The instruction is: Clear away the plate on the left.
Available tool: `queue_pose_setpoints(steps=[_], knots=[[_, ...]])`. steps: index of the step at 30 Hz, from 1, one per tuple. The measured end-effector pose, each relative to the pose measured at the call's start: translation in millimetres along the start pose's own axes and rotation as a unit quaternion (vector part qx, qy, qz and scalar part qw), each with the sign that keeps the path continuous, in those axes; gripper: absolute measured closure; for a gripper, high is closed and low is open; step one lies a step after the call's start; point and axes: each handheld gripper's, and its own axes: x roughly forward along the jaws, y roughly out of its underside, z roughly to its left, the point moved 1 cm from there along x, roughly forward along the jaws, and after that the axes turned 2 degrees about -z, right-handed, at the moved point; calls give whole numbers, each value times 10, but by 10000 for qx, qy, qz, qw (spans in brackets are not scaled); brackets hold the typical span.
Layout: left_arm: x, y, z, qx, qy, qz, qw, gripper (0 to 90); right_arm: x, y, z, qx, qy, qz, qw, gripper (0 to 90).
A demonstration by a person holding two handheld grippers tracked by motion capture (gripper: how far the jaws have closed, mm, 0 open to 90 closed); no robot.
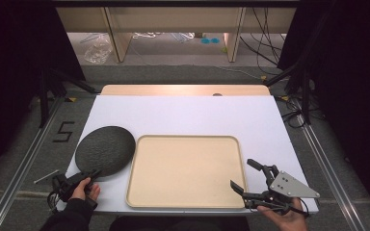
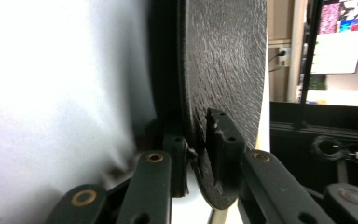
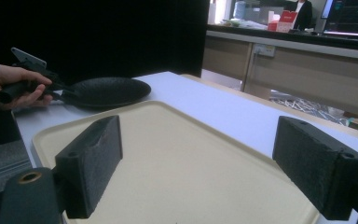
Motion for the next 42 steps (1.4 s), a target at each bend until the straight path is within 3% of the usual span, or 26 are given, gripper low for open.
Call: queue_pose_setpoints(steps=[2, 7, 10, 21, 24, 28, 30, 34, 39, 42], knots=[[-11, -1, 6, -100, 172, 1, 9998, 831, 0, 0, 0, -5, 0, 2, 10000, 168], [-21, -18, 11, -186, 293, -23, 9994, 849, -1, -2, 0, -6, -10, -12, 10000, 168], [-20, -30, 4, -255, 294, -83, 9992, 857, 11, 3, -2, 7, -26, -94, 10000, 168], [1, -33, 2, -388, 337, -103, 9986, 864, -3, -4, 3, 1, -22, -7, 10000, 168], [8, -39, -5, -506, 476, -74, 9976, 864, -1, -2, 1, -2, -47, -42, 10000, 168], [-7, -50, -44, -470, 675, -118, 9965, 864, -6, -2, 0, -13, -21, -9, 10000, 168], [-31, -69, -63, -384, 733, -187, 9964, 864, 7, 2, 1, 5, -62, -126, 9999, 168], [-37, -76, -72, -431, 805, -182, 9957, 863, 2, 1, 7, 18, -56, -80, 10000, 168], [-30, -59, -136, -216, 826, -12, 9963, 861, 1, 1, 6, 12, -56, -79, 10000, 167], [-14, -21, -201, -209, 1022, 78, 9945, 861, -1, 2, 3, 9, -73, -58, 10000, 167]])
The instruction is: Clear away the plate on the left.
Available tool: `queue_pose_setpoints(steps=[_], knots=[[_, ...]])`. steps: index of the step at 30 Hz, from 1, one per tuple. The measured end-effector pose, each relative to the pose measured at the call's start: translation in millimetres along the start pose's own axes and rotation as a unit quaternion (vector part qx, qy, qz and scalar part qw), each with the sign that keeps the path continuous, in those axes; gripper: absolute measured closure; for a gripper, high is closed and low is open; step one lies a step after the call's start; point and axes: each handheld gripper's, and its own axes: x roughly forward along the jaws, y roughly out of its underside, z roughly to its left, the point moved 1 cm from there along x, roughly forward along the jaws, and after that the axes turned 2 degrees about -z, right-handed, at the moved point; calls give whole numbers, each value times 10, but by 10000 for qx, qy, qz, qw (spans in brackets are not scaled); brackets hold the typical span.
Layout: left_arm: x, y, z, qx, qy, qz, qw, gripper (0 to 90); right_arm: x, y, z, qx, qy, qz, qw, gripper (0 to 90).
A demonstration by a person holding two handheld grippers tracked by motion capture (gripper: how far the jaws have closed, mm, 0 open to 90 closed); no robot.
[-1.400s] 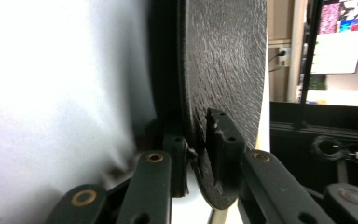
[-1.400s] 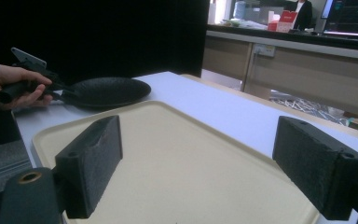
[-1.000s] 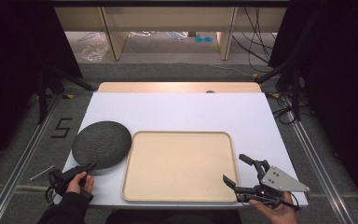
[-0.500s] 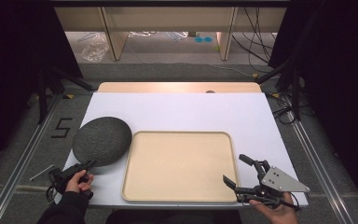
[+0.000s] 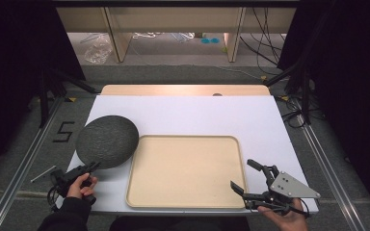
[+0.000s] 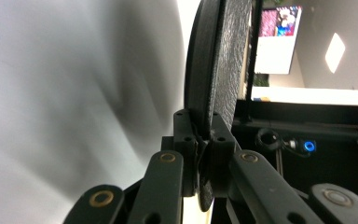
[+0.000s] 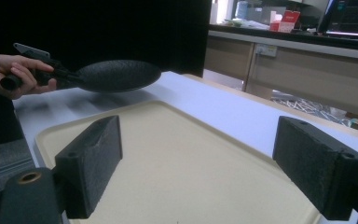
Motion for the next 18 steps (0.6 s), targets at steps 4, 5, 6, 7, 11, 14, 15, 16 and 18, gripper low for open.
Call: queue_pose_setpoints(steps=[4, 5, 6, 7, 11, 14, 15, 16, 18], knots=[[32, 63, -59, 229, 206, 272, 9992, 862, 1, 2, 0, -6, -1, -2, 10000, 166], [43, 86, -74, 258, 246, 331, 9988, 863, 0, 2, -1, -6, 5, 4, 10000, 166], [48, 109, -92, 324, 248, 384, 9984, 863, 0, 2, -1, -6, 5, 4, 10000, 166], [54, 133, -101, 356, 316, 433, 9979, 863, 0, 3, -3, -12, 9, 4, 10000, 166], [86, 219, -143, 464, 345, 628, 9964, 863, -6, 3, -5, -18, 50, 23, 10000, 166], [100, 291, -160, 536, 368, 774, 9949, 863, 0, 2, -2, -11, -8, -1, 10000, 166], [103, 309, -164, 550, 366, 799, 9946, 864, 1, 2, -2, -12, -6, 0, 10000, 166], [108, 328, -167, 557, 361, 837, 9943, 863, -6, 2, -3, -25, 21, 81, 10000, 166], [120, 368, -174, 568, 360, 917, 9935, 862, -1, 4, -1, -15, 23, 25, 10000, 166]])
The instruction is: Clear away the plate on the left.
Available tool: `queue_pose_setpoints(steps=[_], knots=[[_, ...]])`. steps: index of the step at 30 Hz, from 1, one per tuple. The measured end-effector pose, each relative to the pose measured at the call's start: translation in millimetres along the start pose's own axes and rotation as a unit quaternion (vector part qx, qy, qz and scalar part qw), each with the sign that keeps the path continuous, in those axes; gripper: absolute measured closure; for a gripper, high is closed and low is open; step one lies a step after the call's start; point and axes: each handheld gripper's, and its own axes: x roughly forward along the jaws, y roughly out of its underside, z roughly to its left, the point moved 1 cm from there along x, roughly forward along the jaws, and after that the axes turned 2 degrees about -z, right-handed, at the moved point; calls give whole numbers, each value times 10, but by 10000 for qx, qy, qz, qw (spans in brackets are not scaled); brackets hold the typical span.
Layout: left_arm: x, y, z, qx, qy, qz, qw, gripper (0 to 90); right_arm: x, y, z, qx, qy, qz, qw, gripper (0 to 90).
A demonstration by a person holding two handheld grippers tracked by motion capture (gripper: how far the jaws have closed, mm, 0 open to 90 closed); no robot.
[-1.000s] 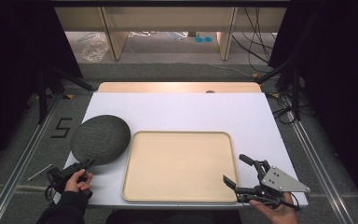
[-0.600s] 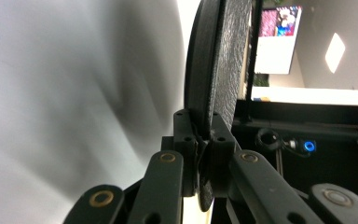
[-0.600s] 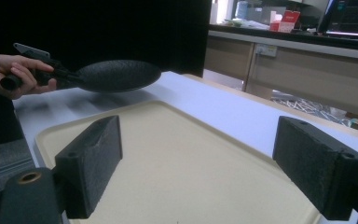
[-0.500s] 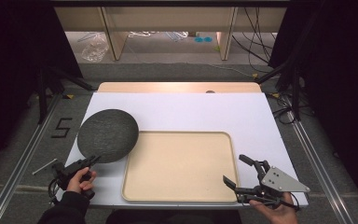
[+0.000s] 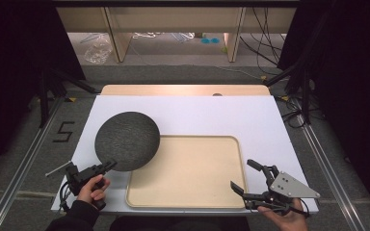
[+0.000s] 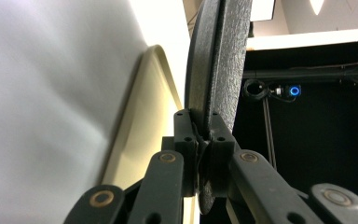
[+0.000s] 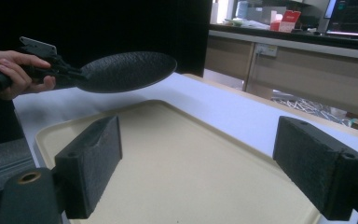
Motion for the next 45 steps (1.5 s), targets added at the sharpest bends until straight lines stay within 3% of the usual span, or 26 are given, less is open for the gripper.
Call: queue_pose_setpoints(steps=[7, 14, 16, 17, 20, 21, 28, 32, 39, 41, 43, 44, 45], knots=[[75, 106, -24, -10, 65, 206, 9998, 862, 1, -3, -4, -4, -11, -23, 10000, 166], [147, 202, -60, 90, -24, 361, 9993, 861, -5, 4, 4, 88, 7, 61, 9999, 166], [175, 234, -66, 139, -36, 481, 9987, 860, -4, -2, -8, -13, 51, -7, 10000, 166], [191, 252, -65, 157, -23, 509, 9986, 861, -7, 1, 3, 98, -3, 59, 9999, 166], [238, 301, -73, 194, -63, 620, 9979, 860, -8, 1, 7, 80, 9, 52, 10000, 166], [258, 324, -78, 205, -79, 661, 9976, 860, -2, -4, -9, -33, 52, -25, 10000, 166], [353, 420, -91, 296, -127, 849, 9959, 860, -10, -1, -3, 69, -26, 89, 9999, 166], [402, 474, -98, 266, -119, 966, 9949, 856, -9, -4, -7, 46, 16, 1, 10000, 166], [510, 579, -105, 416, -196, 1232, 9913, 859, -11, 0, -1, 59, -20, 47, 10000, 166], [554, 611, -114, 442, -222, 1294, 9904, 858, -1, -6, -14, -2, -9, -95, 10000, 166], [591, 646, -109, 486, -244, 1405, 9886, 858, -19, 0, 2, 133, -4, 75, 9999, 166], [619, 672, -118, 419, -278, 1420, 9886, 858, -20, -1, 3, 127, -4, 66, 9999, 166], [640, 688, -109, 493, -238, 1490, 9873, 859, -5, -6, -17, -1, 4, -84, 10000, 166]])
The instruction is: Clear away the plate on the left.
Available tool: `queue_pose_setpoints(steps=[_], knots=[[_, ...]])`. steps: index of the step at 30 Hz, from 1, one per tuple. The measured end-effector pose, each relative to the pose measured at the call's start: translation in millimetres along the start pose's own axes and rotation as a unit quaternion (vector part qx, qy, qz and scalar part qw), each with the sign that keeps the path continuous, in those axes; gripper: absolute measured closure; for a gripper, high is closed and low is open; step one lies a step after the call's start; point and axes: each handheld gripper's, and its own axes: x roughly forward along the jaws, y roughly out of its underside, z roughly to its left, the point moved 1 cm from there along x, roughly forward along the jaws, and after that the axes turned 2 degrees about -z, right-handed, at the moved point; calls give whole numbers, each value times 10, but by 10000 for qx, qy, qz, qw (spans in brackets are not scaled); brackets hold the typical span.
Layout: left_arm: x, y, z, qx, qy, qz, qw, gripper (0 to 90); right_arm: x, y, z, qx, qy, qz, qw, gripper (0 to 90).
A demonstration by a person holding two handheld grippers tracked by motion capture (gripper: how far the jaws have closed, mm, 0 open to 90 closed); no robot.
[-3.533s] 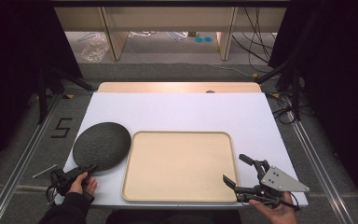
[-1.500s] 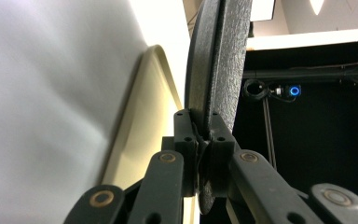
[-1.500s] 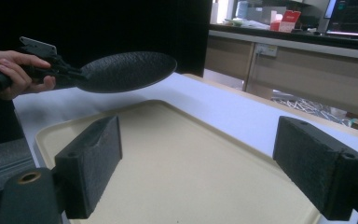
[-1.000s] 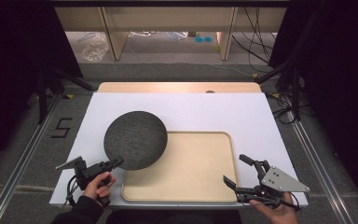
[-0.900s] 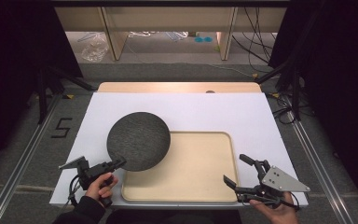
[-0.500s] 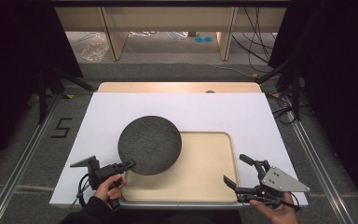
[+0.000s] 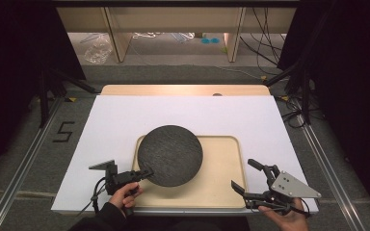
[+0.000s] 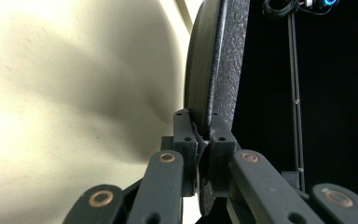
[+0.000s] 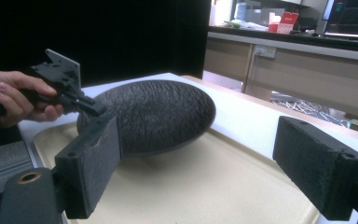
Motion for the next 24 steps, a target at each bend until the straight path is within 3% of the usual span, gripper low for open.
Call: queue_pose_setpoints(steps=[3, 4, 7, 8, 12, 14, 16, 17, 18, 20, 24], knots=[[69, 35, -30, -50, -44, 59, 10000, 861, -13, 5, 16, 88, -7, 129, 9999, 166], [80, 39, -17, 49, -17, 130, 9999, 860, -1, 1, 6, -3, -11, 1, 10000, 167], [148, 79, -36, -47, -76, 217, 9997, 860, -10, 4, 14, 36, -6, 95, 9999, 166], [176, 90, -44, -96, -92, 205, 9997, 860, -2, 5, 11, -9, -34, 17, 10000, 166], [249, 124, -20, 114, -143, 392, 9991, 860, -10, 2, 9, -10, -22, 52, 10000, 166], [275, 142, -48, -19, -205, 428, 9989, 859, -10, -1, 8, 9, 17, 26, 10000, 166], [312, 159, -48, 27, -229, 448, 9987, 859, -21, 6, 23, 151, -56, 167, 9997, 166], [325, 166, -40, 65, -245, 482, 9985, 858, 0, 5, 6, 4, -31, -36, 10000, 167], [342, 166, -21, 194, -242, 510, 9982, 860, -14, -3, 6, -2, -1, 45, 10000, 167], [371, 183, -29, 87, -332, 565, 9978, 858, -13, 2, 4, 7, -26, 77, 10000, 167], [423, 184, 21, 163, -389, 658, 9969, 850, -14, 2, 4, 7, -26, 83, 10000, 166]])
